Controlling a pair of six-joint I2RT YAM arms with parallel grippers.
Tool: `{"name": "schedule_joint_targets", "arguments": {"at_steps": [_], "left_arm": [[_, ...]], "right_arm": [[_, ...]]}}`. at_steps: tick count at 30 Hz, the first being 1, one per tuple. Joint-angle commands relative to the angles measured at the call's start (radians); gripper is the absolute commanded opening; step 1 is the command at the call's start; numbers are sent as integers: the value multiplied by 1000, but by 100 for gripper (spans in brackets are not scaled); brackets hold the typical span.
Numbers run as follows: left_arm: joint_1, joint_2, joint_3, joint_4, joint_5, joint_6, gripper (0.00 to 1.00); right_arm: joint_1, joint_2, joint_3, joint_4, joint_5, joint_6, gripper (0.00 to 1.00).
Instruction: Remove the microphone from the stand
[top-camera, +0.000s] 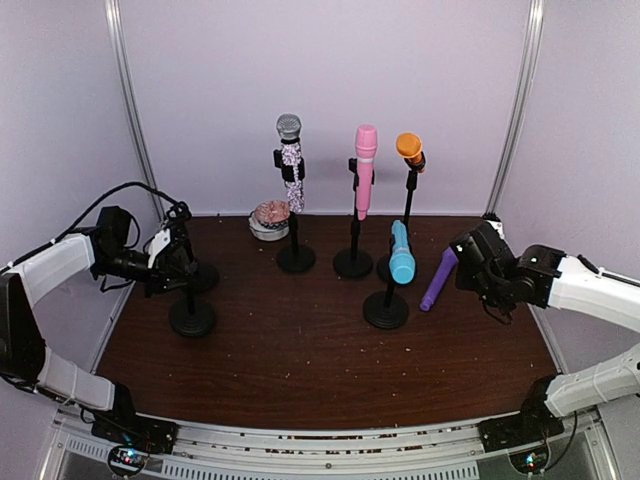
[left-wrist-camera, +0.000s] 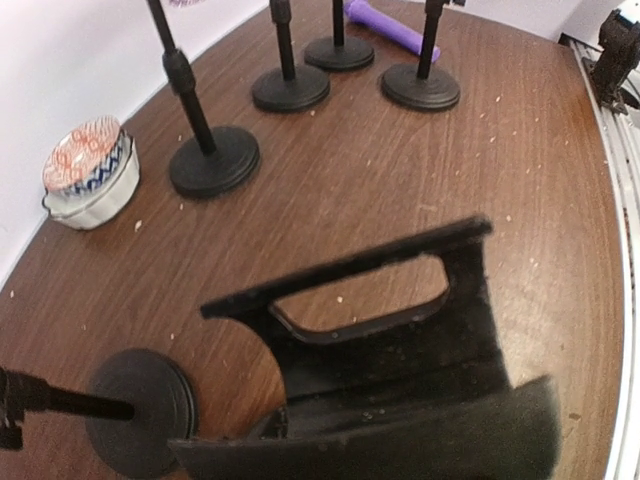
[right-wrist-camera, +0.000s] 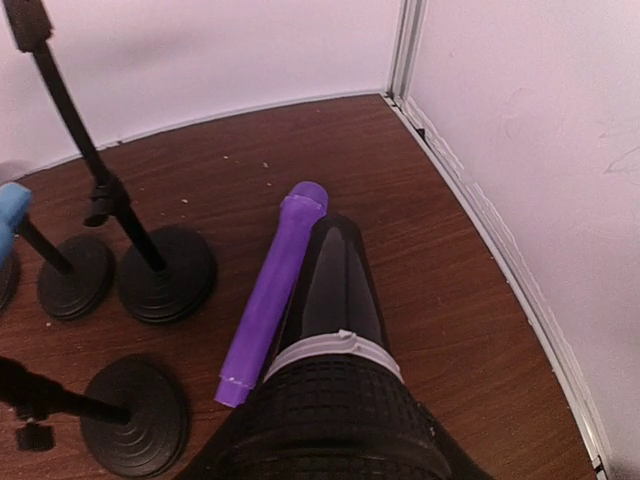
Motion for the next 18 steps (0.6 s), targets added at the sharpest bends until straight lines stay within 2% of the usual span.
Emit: {"name": "schedule_joint_targets", "arguments": {"at_steps": [1, 4, 6, 9, 12, 14, 16, 18], "left_arm": [[47, 6, -20, 81, 25, 57, 20], [61, 12, -16, 85, 16, 40, 38], [68, 1, -23, 93, 8, 30, 46], [72, -33, -39, 120, -20, -26, 71], [72, -75, -37, 122, -32, -113, 80], [72, -120, -51, 121, -28, -141, 82], [72, -174, -80, 129, -29, -149, 96], [68, -213, -104, 152, -59, -178, 98]], "right_arm": [[-113, 26, -58, 152, -118, -148, 0], [-175, 51, -95, 223, -196, -203, 0], [-204, 78, -89, 233, -233, -226, 0], [-235, 115, -78, 253, -297, -271, 0], [-269, 165, -59, 248, -353, -292, 0], [-293, 194, -52, 248, -377, -296, 0], [-309, 228, -45, 241, -389, -295, 0], [-322, 263, -32, 226, -398, -290, 0]]}}
